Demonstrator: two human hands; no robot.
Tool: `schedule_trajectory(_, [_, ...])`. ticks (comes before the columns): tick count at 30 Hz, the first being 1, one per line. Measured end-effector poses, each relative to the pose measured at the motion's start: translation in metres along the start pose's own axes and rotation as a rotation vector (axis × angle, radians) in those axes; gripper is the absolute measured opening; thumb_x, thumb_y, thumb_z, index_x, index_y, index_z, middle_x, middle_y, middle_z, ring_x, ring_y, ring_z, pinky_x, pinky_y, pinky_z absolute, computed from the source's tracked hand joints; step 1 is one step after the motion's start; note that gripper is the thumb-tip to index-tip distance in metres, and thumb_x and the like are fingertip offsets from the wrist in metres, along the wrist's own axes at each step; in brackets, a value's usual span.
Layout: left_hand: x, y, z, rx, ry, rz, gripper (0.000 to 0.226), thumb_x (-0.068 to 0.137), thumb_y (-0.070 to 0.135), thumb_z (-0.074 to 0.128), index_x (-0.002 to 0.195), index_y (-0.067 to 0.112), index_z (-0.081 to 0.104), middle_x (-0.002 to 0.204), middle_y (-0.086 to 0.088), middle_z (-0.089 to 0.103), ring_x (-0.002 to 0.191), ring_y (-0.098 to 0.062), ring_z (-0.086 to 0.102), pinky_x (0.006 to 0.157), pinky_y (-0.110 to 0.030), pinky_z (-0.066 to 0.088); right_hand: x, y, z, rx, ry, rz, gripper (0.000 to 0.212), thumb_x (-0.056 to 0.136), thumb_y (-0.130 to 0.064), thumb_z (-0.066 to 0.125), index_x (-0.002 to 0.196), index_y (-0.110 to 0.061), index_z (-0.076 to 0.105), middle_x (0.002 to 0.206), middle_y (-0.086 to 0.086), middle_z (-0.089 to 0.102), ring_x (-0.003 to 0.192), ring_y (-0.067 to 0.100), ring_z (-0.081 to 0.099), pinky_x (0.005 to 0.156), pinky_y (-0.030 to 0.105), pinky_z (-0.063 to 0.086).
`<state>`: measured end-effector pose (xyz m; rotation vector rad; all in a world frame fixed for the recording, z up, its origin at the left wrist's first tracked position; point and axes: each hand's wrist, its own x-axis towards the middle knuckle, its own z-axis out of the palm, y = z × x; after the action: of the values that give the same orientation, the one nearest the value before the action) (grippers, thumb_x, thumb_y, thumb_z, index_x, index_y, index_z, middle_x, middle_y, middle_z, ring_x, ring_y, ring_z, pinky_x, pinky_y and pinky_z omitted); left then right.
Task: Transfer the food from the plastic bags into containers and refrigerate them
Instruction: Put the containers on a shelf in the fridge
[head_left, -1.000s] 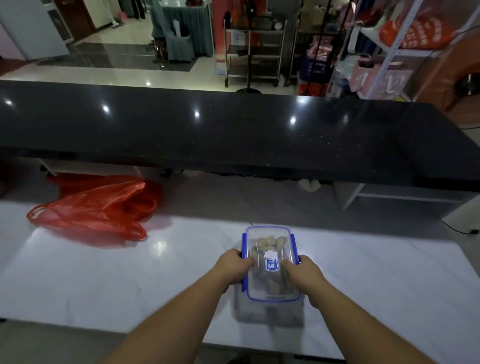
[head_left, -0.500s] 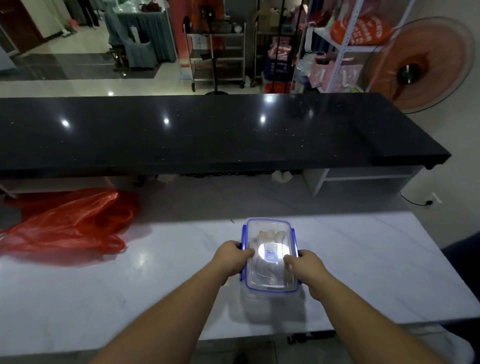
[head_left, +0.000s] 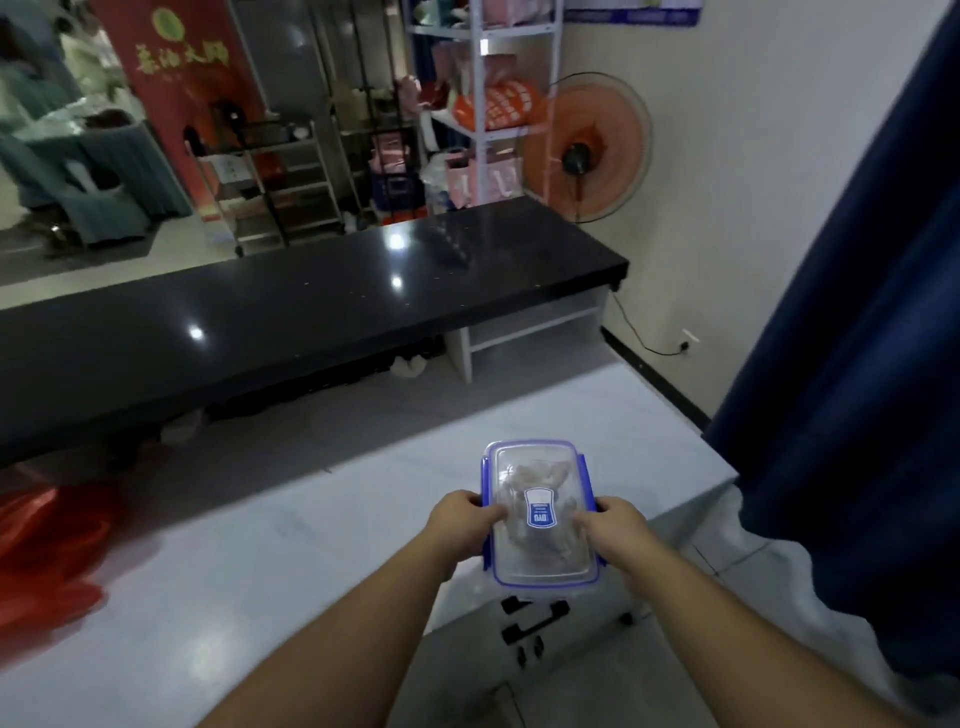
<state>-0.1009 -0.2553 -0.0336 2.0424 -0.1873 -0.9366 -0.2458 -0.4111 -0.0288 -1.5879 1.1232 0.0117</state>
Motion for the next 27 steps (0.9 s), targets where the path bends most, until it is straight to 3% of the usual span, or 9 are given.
schedule_trajectory(4, [-0.028, 0.017, 0.07, 0.054, -0.078, 0.038, 0.022, 0.093, 0.025, 0.071, 0.107, 0.008, 0.071, 0.1, -0.01, 0.076, 0.089, -0.025, 0.076, 0.08, -0.04, 0.066, -0.025, 0.046, -0.063, 0.054, 0.077, 0.012, 0.009, 0.094, -0.023, 0.064, 0.095, -0.018, 0.072, 0.093, 0.008, 0.077, 0.088, 0.029, 0.075, 0.084, 0.048, 0.063])
schedule_trajectory(8, [-0.051, 0.031, 0.141, 0.122, -0.151, 0.099, 0.025, 0.093, 0.03, 0.072, 0.108, 0.011, 0.071, 0.1, -0.006, 0.076, 0.089, -0.024, 0.076, 0.083, -0.042, 0.066, -0.056, 0.089, -0.123, 0.133, 0.182, 0.02, 0.009, 0.098, -0.02, 0.062, 0.094, -0.024, 0.069, 0.094, 0.006, 0.075, 0.089, 0.026, 0.072, 0.08, 0.039, 0.061])
schedule_trajectory(13, [-0.079, 0.057, 0.222, 0.22, -0.293, 0.162, 0.016, 0.093, 0.029, 0.071, 0.102, 0.016, 0.071, 0.1, -0.006, 0.078, 0.092, -0.026, 0.076, 0.088, -0.047, 0.064, -0.088, 0.147, -0.187, 0.235, 0.297, 0.084, 0.009, 0.099, -0.019, 0.06, 0.1, -0.023, 0.068, 0.097, 0.008, 0.075, 0.092, 0.028, 0.073, 0.089, 0.048, 0.061])
schedule_trajectory(17, [-0.094, 0.076, 0.288, 0.357, -0.384, 0.223, 0.014, 0.092, 0.032, 0.073, 0.094, 0.019, 0.069, 0.096, -0.007, 0.078, 0.089, -0.025, 0.077, 0.086, -0.046, 0.064, -0.109, 0.187, -0.232, 0.326, 0.417, 0.151, 0.012, 0.098, -0.019, 0.06, 0.098, -0.016, 0.071, 0.097, 0.013, 0.076, 0.094, 0.031, 0.073, 0.089, 0.045, 0.061])
schedule_trajectory(22, [-0.104, 0.1, 0.373, 0.479, -0.519, 0.3, 0.028, 0.096, 0.036, 0.07, 0.111, 0.013, 0.07, 0.098, -0.003, 0.076, 0.087, -0.019, 0.075, 0.078, -0.035, 0.065, -0.129, 0.23, -0.284, 0.426, 0.59, 0.225, 0.01, 0.097, -0.017, 0.06, 0.094, -0.02, 0.069, 0.093, 0.005, 0.073, 0.091, 0.025, 0.07, 0.081, 0.036, 0.057])
schedule_trajectory(27, [-0.109, 0.124, 0.455, 0.543, -0.697, 0.337, 0.018, 0.096, 0.035, 0.071, 0.099, 0.017, 0.071, 0.098, -0.006, 0.078, 0.091, -0.024, 0.076, 0.087, -0.045, 0.064, -0.14, 0.266, -0.333, 0.5, 0.742, 0.315, 0.009, 0.097, -0.019, 0.063, 0.09, -0.019, 0.069, 0.091, 0.008, 0.074, 0.089, 0.028, 0.071, 0.084, 0.041, 0.058])
